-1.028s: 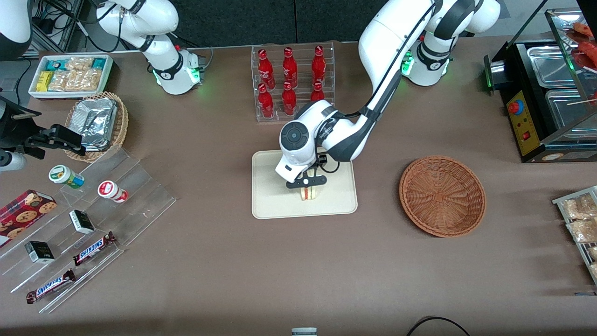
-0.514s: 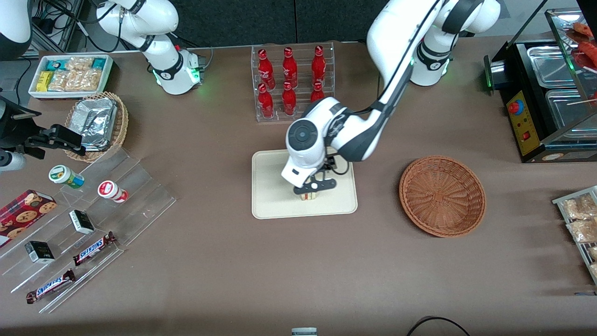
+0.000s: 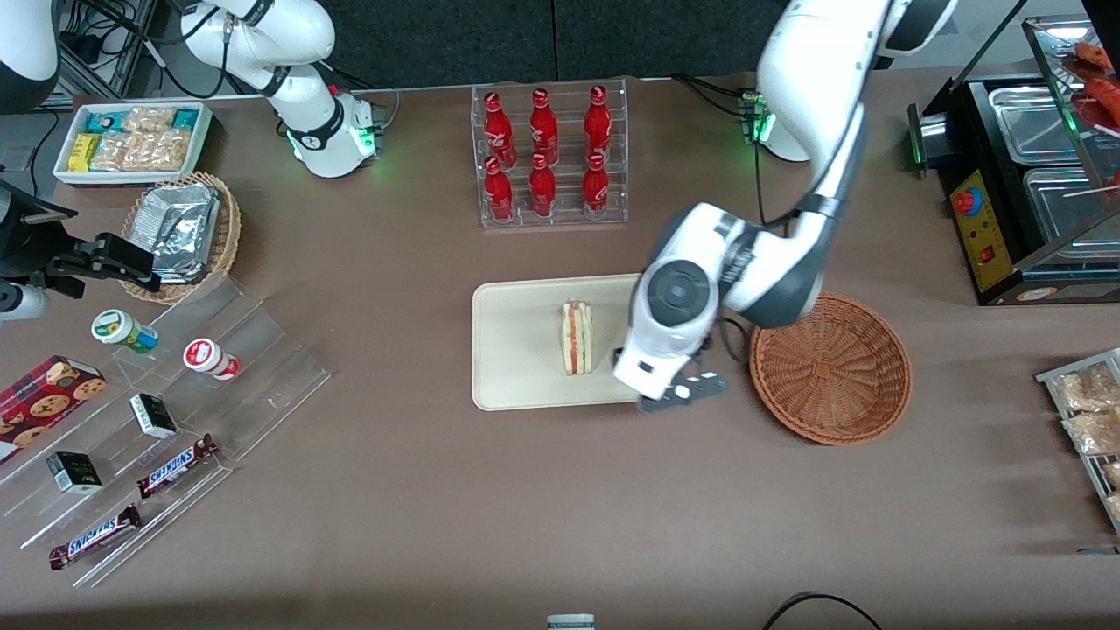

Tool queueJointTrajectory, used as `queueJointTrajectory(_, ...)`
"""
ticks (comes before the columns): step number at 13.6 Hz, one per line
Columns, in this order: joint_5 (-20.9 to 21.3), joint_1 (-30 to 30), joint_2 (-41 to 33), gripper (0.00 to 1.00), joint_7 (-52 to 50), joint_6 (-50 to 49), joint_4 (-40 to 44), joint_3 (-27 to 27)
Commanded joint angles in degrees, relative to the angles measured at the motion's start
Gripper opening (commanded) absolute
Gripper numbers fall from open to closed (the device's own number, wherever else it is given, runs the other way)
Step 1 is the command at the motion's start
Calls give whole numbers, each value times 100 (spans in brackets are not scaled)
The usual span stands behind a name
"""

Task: Place sandwich from basket to tray

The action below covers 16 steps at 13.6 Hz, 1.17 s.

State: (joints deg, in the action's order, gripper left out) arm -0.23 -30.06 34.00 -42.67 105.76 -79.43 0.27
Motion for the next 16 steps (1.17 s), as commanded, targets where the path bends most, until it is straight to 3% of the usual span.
queueJointTrajectory(1,-100,403,-454,100,460,-266,-186,-36)
queueJointTrajectory(5,-179,1131,-1245,100,575,-459,-731,-184)
queueJointTrajectory(11,-170,2266,-2159,100,2586,-1495,-1021,-589)
queueJointTrajectory(16,-153,3058,-2906,100,2729,-2453,-1083,-968)
